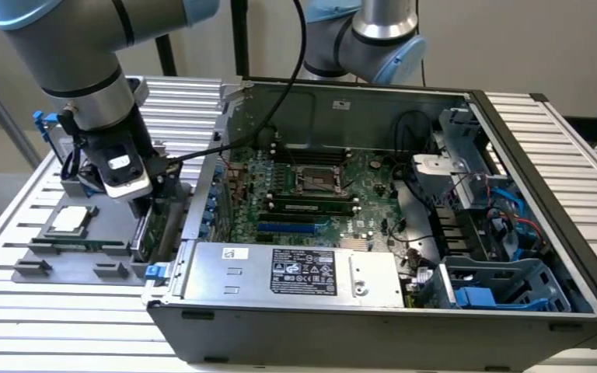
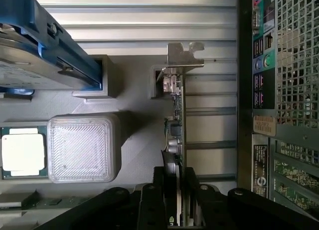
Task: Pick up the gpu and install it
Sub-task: 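Pick up the gpu and move the gpu toward the slot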
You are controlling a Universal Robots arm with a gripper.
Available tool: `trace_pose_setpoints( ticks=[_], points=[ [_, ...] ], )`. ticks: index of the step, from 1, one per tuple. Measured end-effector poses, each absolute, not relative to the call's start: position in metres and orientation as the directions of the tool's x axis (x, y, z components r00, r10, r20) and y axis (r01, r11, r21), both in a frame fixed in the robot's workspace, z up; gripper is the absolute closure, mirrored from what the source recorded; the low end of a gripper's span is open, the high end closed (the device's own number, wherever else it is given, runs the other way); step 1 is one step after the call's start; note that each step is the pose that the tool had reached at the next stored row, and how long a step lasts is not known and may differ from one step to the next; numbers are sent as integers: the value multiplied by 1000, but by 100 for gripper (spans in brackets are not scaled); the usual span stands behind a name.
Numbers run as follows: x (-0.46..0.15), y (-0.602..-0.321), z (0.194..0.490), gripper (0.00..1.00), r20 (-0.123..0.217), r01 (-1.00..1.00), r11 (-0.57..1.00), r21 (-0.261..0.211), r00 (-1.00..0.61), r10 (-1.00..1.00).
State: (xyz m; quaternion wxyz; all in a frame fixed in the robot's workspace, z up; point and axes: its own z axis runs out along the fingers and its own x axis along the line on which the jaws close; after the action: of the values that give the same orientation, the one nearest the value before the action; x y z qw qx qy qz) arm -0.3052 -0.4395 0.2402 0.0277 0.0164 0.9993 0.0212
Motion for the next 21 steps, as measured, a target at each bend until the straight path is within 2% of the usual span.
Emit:
trace_pose_setpoints(
  ticks=[21],
  points=[
    [-306, -440, 240, 100, -55, -16, 999, 43, -998, -13]
  ],
)
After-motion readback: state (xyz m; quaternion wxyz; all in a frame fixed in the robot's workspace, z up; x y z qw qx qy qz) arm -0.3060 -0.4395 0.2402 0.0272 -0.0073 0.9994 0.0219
